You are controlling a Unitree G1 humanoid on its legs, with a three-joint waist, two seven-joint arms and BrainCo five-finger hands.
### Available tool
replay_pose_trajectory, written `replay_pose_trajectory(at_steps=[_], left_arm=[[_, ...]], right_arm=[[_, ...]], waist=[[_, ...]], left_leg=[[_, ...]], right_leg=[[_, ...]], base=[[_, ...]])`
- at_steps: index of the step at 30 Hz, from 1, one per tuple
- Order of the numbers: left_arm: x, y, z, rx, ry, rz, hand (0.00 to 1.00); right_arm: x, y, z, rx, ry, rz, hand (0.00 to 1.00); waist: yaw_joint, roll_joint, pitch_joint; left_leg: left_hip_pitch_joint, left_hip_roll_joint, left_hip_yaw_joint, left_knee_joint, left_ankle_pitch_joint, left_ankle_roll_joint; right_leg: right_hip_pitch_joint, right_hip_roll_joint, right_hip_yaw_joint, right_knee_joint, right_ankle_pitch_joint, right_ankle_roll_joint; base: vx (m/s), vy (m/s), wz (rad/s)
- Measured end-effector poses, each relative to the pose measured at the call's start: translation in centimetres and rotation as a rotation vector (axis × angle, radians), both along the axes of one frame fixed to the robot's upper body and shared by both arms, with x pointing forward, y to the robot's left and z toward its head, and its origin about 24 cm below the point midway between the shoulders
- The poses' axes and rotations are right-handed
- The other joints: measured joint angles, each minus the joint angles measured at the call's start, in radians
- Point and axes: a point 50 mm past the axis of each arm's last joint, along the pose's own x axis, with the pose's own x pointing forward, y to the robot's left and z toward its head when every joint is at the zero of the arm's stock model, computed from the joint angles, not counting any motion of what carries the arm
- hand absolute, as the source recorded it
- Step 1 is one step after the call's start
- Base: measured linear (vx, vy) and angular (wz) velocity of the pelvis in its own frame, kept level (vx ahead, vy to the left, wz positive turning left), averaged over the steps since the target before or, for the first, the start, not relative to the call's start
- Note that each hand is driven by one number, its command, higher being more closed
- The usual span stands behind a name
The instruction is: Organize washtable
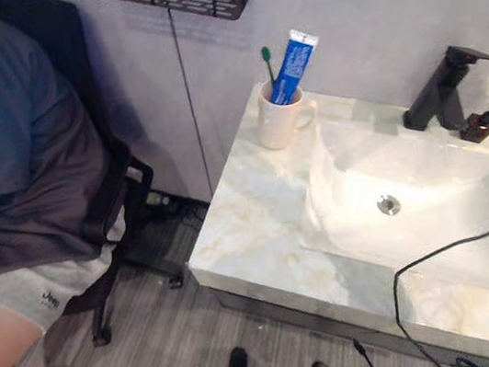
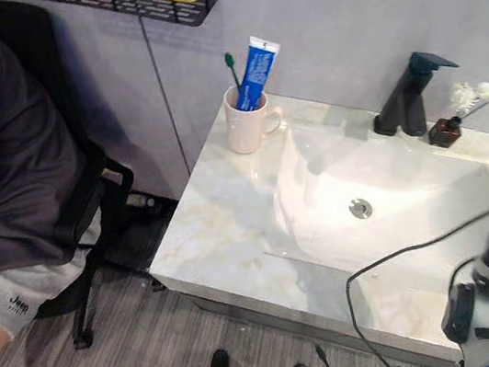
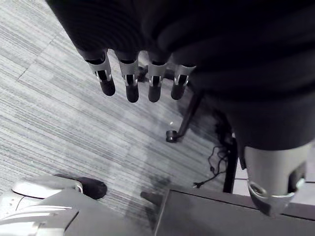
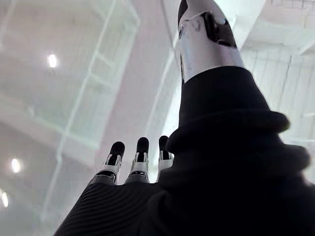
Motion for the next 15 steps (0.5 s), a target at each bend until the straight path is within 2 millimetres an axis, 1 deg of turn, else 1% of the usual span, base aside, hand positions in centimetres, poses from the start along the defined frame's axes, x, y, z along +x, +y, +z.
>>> replay_pose_trajectory(at_steps=[1,2,3,5,6,7,9,10,11,12,14,15], left_arm=[[-0.1,0.0,-0.1,-0.001,0.006,0.001,0.00],[-0.2,-0.2,-0.1,-0.006,0.011,0.003,0.00],[-0.3,-0.4,-0.3,-0.015,0.014,0.010,0.00],[-0.2,-0.6,-0.3,-0.023,0.007,0.026,0.00],[-0.3,-1.1,-0.4,-0.040,0.003,0.064,0.00],[-0.4,-1.1,-0.5,-0.043,0.005,0.076,0.00],[-0.4,-1.9,-0.7,-0.066,0.006,0.098,0.00],[-0.4,-2.0,-0.7,-0.070,0.005,0.100,0.00],[-0.1,-2.1,-0.7,-0.073,0.002,0.101,0.00],[0.0,-2.1,-0.7,-0.074,0.001,0.100,0.00],[0.6,-2.2,-0.6,-0.077,-0.010,0.099,0.00],[0.6,-2.2,-0.6,-0.077,-0.011,0.098,0.00]], right_arm=[[-0.6,-0.8,-0.9,0.046,0.001,-0.031,0.00],[-1.8,-2.2,-2.9,0.142,0.014,-0.082,0.00],[-3.0,-3.5,-5.7,0.268,0.043,-0.141,0.00],[-3.8,-4.0,-8.0,0.362,0.079,-0.172,0.00],[-5.3,-4.2,-11.2,0.479,0.152,-0.226,0.00],[-5.7,-4.2,-12.4,0.527,0.183,-0.246,0.00],[-7.4,-3.9,-16.7,0.716,0.302,-0.322,0.00],[-7.8,-3.8,-17.7,0.763,0.329,-0.338,0.00],[-8.7,-3.6,-19.9,0.865,0.379,-0.375,0.00],[-9.1,-3.4,-21.1,0.920,0.405,-0.391,0.00],[-10.3,-2.6,-25.0,1.103,0.464,-0.424,0.00],[-10.4,-2.5,-25.9,1.143,0.478,-0.425,0.00]], waist=[[-0.004,0.003,-0.005],[-0.017,0.008,-0.018],[-0.034,0.017,-0.032],[-0.036,0.024,-0.038],[-0.052,0.033,-0.056],[-0.057,0.035,-0.063],[-0.057,0.058,-0.083],[-0.058,0.062,-0.085],[-0.057,0.065,-0.088],[-0.057,0.064,-0.088],[-0.057,0.064,-0.089],[-0.057,0.064,-0.089]], left_leg=[[0.000,0.000,0.005,0.000,-0.001,0.000],[0.000,0.002,0.019,0.000,-0.004,0.000],[0.003,0.003,0.028,0.000,-0.006,0.000],[0.012,0.004,0.040,0.000,-0.010,0.000],[0.017,0.006,0.055,0.000,-0.017,0.002],[0.019,0.006,0.059,0.000,-0.018,0.002],[0.036,0.009,0.082,0.000,-0.025,0.004],[0.040,0.010,0.084,0.000,-0.027,0.003],[0.050,0.014,0.091,0.000,-0.031,-0.001],[0.053,0.016,0.093,0.000,-0.033,-0.003],[0.061,0.024,0.106,-0.001,-0.042,-0.011],[0.065,0.026,0.111,-0.001,-0.044,-0.010]], right_leg=[[-0.003,0.000,0.009,0.000,0.001,0.000],[-0.011,0.001,0.016,0.000,0.003,0.000],[-0.014,0.002,0.031,-0.001,0.005,-0.001],[-0.013,0.003,0.041,-0.002,0.006,-0.001],[-0.014,0.003,0.042,-0.006,0.006,0.000],[-0.013,0.003,0.043,-0.007,0.005,0.000],[-0.006,0.001,0.051,-0.009,0.005,-0.001],[-0.001,0.000,0.051,-0.011,0.005,-0.001],[0.007,-0.002,0.050,-0.015,0.004,-0.003],[0.009,-0.001,0.046,-0.015,0.002,-0.006],[0.014,-0.003,0.016,-0.010,0.001,-0.006],[0.018,-0.005,0.010,-0.006,0.002,-0.006]], base=[[-0.01,-0.003,-0.37],[-0.01,-0.004,-0.34],[-0.02,-0.003,-0.37],[-0.02,-0.001,-0.25],[-0.04,0.001,-0.13],[-0.04,0.004,-0.15],[-0.01,0.006,-0.24],[-0.03,0.008,-0.20],[-0.03,0.005,-0.10],[-0.05,-0.012,-0.12],[-0.04,-0.024,-0.16],[-0.02,-0.014,-0.16]])
